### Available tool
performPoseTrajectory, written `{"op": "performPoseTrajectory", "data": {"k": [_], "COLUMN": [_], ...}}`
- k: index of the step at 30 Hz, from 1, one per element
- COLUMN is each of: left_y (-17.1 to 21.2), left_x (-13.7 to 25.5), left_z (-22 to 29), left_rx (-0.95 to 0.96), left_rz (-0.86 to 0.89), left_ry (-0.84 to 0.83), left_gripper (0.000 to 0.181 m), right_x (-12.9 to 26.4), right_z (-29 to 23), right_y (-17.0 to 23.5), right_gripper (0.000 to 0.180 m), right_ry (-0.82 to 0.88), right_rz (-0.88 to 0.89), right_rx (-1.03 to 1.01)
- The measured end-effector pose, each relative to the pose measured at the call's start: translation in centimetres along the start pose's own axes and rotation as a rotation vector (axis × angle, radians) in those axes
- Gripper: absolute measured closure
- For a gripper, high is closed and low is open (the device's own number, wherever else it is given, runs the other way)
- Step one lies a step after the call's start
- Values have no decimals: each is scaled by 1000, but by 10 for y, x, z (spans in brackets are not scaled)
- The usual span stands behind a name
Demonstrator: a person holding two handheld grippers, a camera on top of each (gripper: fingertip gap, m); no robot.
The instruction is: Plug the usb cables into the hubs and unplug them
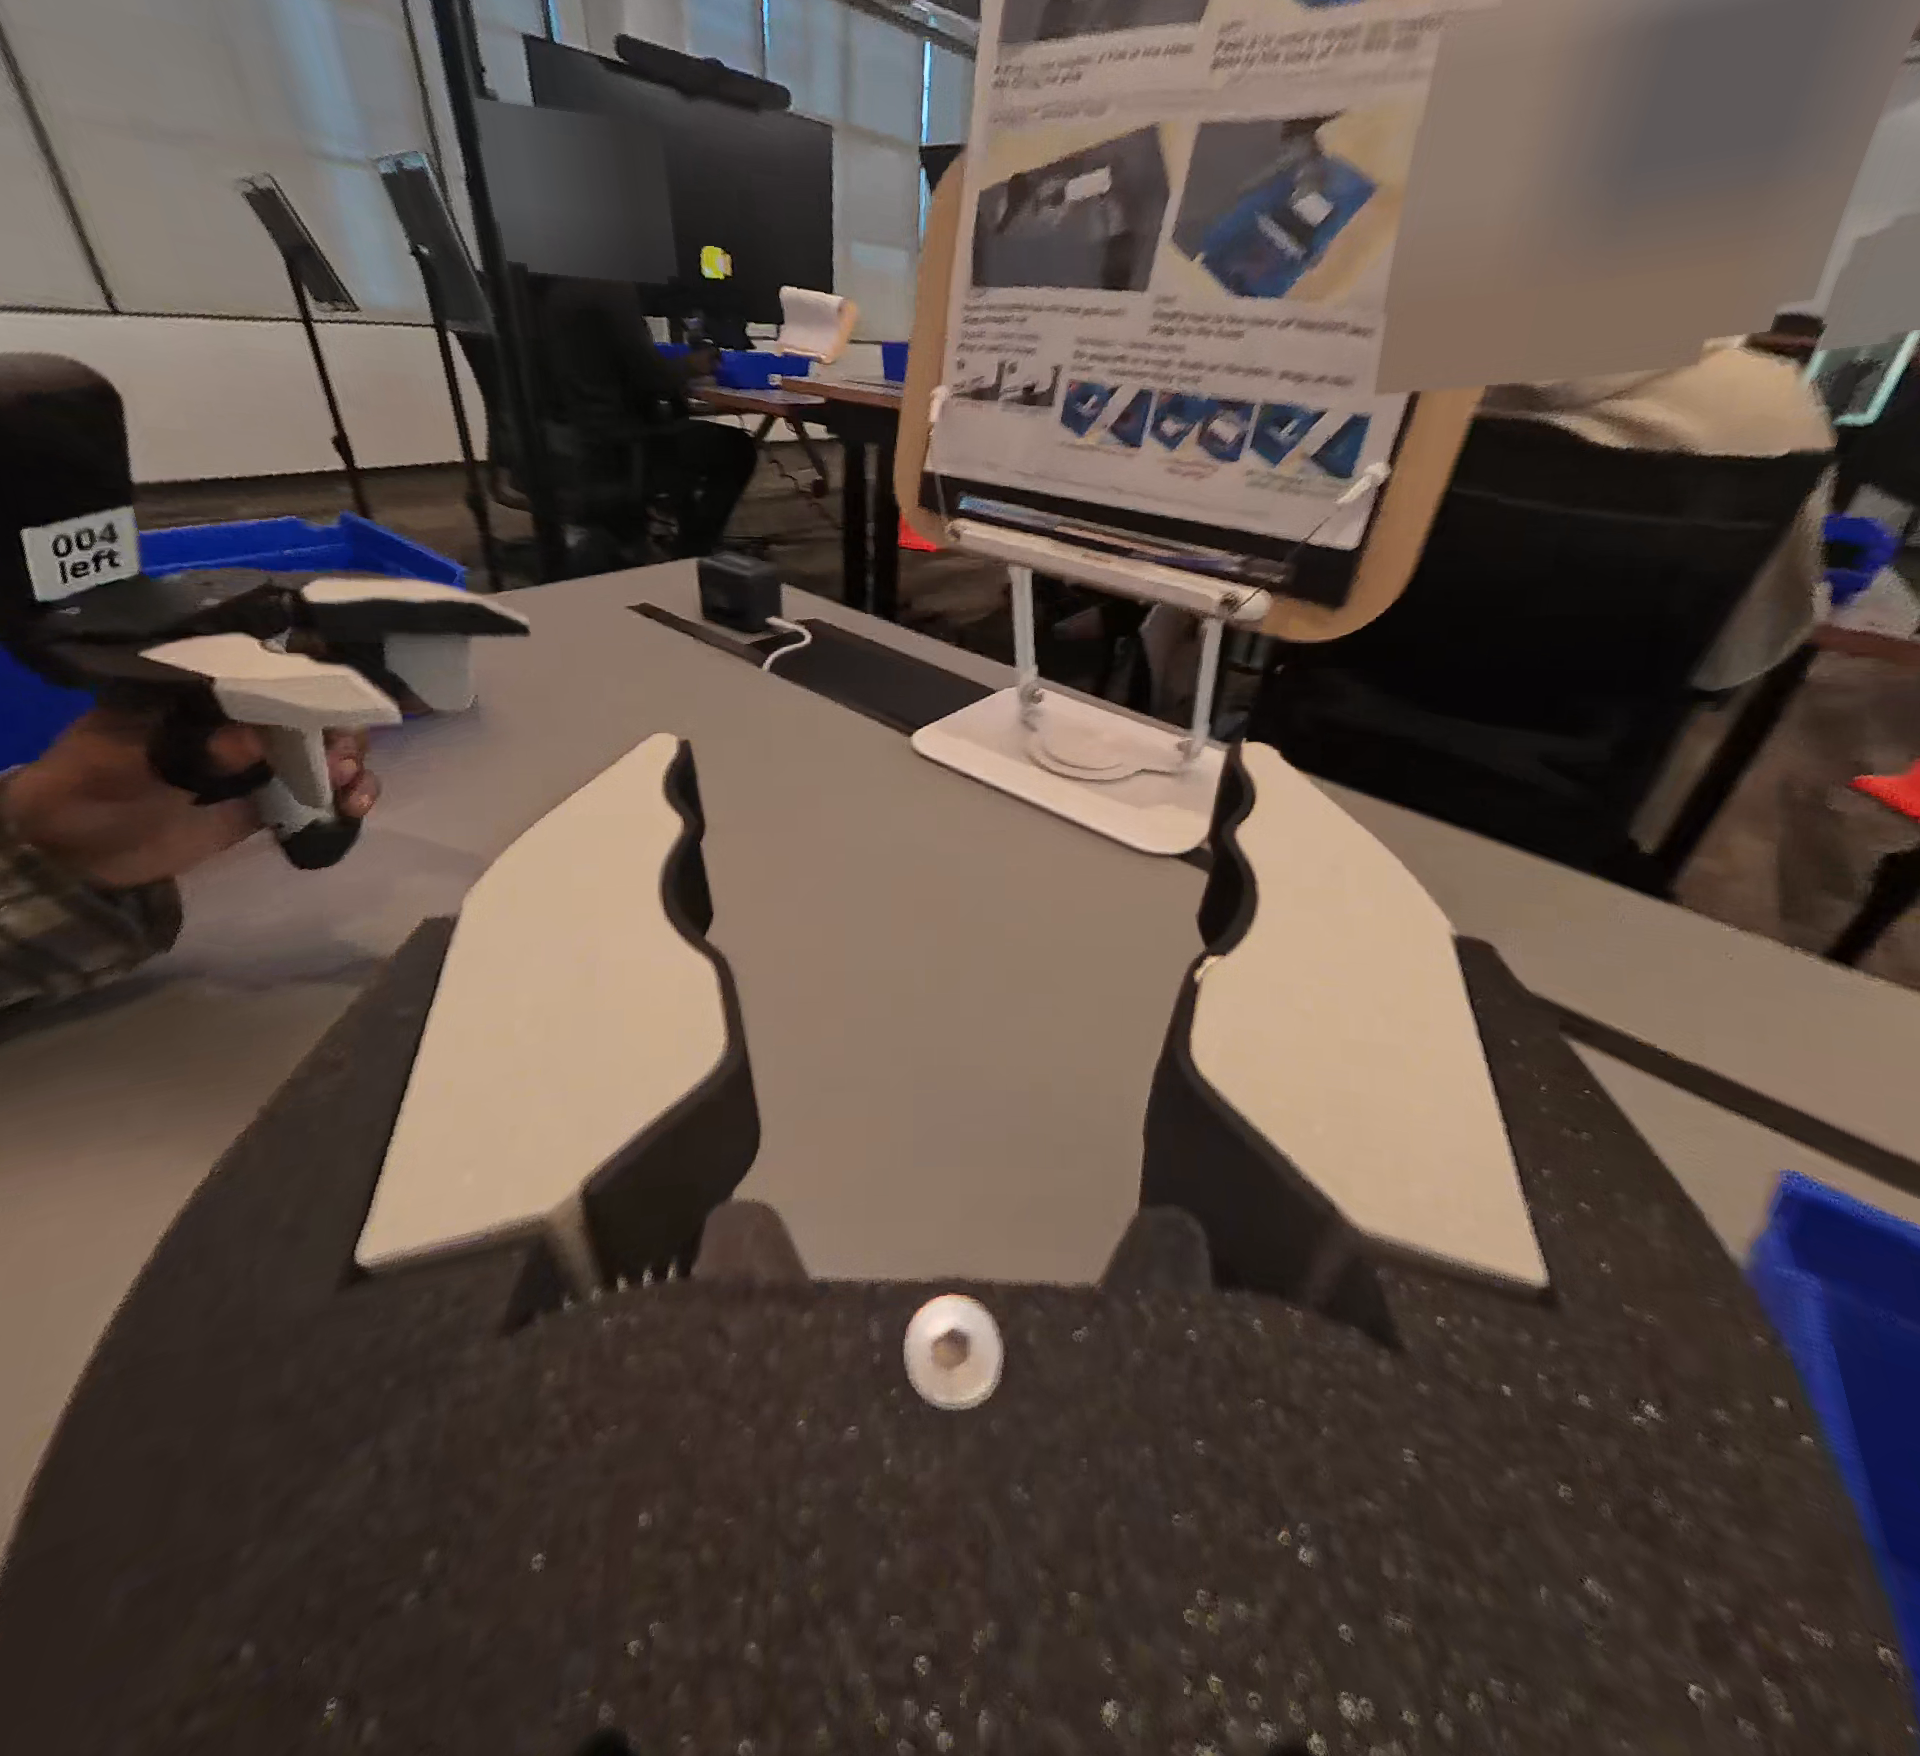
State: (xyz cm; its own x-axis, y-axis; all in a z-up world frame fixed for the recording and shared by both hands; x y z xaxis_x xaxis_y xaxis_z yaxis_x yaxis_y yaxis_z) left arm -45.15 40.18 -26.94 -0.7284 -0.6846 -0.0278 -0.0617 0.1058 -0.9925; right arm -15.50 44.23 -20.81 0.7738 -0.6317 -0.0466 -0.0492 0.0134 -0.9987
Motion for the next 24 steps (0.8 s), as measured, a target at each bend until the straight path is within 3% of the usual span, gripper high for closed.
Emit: {"op": "performPoseTrajectory", "data": {"k": [9, 13, 24], "left_y": [5, 12, 25], "left_x": [3, 3, 7], "left_z": [-9, -12, -21], "left_rx": [-64, -49, -45], "left_rz": [37, -1, -66], "left_ry": [-42, -54, -81], "left_gripper": [107, 93, 100], "right_x": [-57, -62, -55], "right_z": [7, 0, -16], "right_y": [85, 102, 122], "right_gripper": [91, 97, 109], "right_ry": [-16, -46, -64], "right_rz": [-95, -119, -237], "right_rx": [117, 159, 146]}}
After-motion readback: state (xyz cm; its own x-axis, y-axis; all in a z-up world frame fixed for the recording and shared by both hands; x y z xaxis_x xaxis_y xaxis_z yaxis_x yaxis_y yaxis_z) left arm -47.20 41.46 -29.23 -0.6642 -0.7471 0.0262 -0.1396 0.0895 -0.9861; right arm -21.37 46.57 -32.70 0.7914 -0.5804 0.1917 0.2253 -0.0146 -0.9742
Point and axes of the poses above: each gripper's, where its closed fingertips meet, x back along the fingers, y out of its underside, z = x × y across the jaws, the point moved 4 cm from there along x, back along the fingers, and after that the axes turned 5 degrees about -x, right-handed, at the moved point
